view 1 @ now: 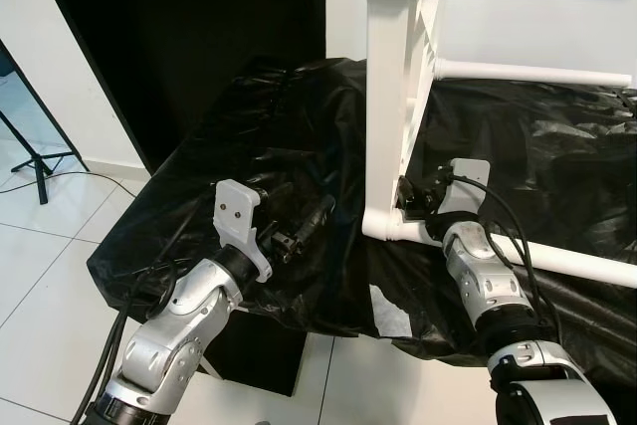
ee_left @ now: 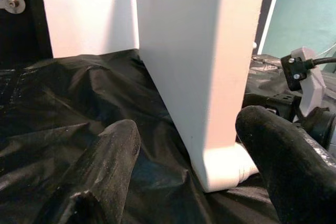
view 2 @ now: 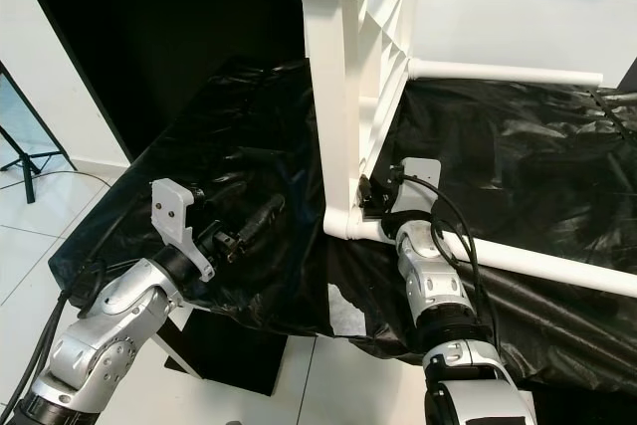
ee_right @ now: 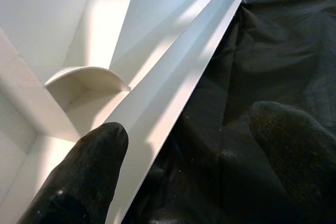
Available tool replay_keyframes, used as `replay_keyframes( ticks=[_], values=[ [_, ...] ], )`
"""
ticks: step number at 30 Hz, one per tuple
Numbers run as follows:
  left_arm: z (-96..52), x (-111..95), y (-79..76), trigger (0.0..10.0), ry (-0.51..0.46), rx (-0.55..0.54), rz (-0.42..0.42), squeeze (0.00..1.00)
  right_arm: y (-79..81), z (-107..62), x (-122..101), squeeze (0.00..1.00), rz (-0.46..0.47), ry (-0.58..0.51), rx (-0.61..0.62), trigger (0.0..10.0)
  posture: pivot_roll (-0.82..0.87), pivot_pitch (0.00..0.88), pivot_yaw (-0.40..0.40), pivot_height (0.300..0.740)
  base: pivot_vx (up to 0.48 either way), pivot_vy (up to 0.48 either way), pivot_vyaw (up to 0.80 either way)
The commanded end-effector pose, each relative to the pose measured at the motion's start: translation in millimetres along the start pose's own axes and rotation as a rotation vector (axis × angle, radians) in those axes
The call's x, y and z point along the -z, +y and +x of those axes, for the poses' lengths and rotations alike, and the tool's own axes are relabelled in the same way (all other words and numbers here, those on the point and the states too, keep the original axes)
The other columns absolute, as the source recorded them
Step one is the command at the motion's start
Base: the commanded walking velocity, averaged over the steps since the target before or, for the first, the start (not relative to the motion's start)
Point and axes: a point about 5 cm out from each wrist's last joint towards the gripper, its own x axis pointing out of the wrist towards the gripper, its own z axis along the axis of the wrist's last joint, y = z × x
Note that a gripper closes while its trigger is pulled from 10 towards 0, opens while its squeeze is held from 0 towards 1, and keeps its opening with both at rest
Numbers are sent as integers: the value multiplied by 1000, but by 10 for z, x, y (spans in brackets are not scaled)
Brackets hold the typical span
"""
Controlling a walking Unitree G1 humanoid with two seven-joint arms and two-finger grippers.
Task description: Building children table
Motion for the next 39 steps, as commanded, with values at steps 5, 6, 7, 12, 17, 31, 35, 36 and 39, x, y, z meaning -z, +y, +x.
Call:
replay_keyframes(
  ticks=[5,6,7,12,17,31,35,36,39],
  values=[
    [1,-22,-120,10000,5,192,1,0,-30,-109,27,0,-24,-40,42,10000,40,0,-5,740,0,0,0],
    [1,-20,-121,10000,8,191,0,0,-82,-138,17,0,-13,-52,77,10000,37,0,-6,740,0,0,0],
    [1,-20,-121,10000,8,191,0,0,-82,-138,17,0,-13,-52,77,10000,37,0,-6,740,0,0,0],
    [16,7,-167,10000,33,217,7,0,-336,-302,-75,0,-37,-141,269,10000,27,0,-3,740,0,0,0],
    [166,40,-169,10000,57,146,67,0,-615,-432,-117,0,-22,-177,442,10000,22,0,-3,740,0,0,0],
    [557,51,-216,10000,66,2,19,1000,-812,-480,-147,0,-17,-166,513,10000,4,0,6,740,0,0,0],
    [700,87,-244,10000,93,-41,21,1000,-805,-485,-147,0,-20,-162,512,10000,-2,0,13,740,0,0,0],
    [700,87,-244,10000,93,-41,21,1000,-805,-485,-147,0,-20,-162,512,10000,-2,0,13,740,0,0,0],
    [787,91,-275,10000,103,-61,-2,0,-815,-485,-147,0,-21,-161,513,10000,-1,0,14,740,0,0,0]
  ],
)
